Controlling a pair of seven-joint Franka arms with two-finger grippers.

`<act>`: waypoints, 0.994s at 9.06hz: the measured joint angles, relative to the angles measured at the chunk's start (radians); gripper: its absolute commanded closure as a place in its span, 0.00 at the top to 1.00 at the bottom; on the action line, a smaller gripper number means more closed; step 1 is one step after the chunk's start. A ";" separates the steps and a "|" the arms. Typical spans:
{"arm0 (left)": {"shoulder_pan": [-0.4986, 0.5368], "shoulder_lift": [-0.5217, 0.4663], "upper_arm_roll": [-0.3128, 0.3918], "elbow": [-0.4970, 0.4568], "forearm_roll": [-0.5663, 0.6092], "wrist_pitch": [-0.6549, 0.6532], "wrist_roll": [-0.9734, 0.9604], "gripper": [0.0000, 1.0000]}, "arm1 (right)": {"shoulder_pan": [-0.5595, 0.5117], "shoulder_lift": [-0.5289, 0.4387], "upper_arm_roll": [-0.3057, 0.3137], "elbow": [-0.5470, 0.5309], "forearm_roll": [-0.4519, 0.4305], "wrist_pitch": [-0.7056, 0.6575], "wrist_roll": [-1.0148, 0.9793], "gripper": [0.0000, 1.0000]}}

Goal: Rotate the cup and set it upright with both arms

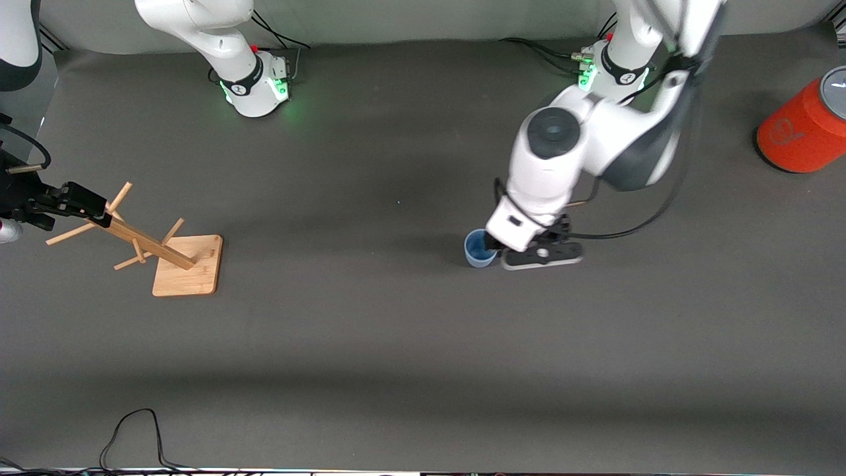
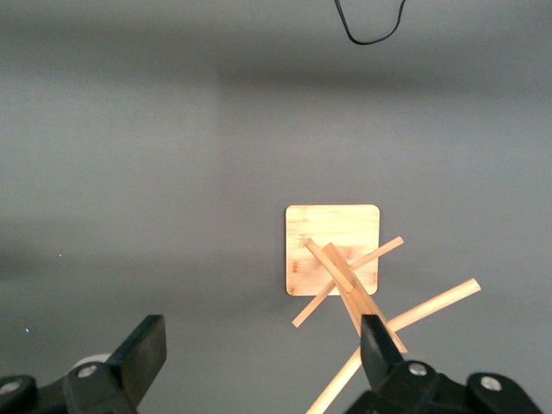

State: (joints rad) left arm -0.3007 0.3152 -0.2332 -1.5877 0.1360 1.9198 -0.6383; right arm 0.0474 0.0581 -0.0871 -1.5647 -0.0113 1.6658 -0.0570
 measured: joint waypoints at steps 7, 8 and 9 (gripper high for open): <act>0.268 -0.283 0.174 -0.108 -0.076 -0.219 0.553 1.00 | -0.004 0.001 -0.002 0.000 0.032 -0.002 0.025 1.00; 0.216 -0.343 0.267 -0.137 -0.088 -0.226 0.606 1.00 | -0.005 0.002 -0.003 0.000 0.039 -0.003 0.025 1.00; 0.187 -0.374 0.327 -0.136 -0.092 -0.239 0.627 1.00 | -0.006 0.002 -0.004 0.000 0.041 -0.003 0.025 1.00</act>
State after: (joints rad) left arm -0.1134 -0.0591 0.0933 -1.7235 0.0444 1.6804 -0.0112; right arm 0.0413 0.0596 -0.0906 -1.5652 0.0298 1.6629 -0.0318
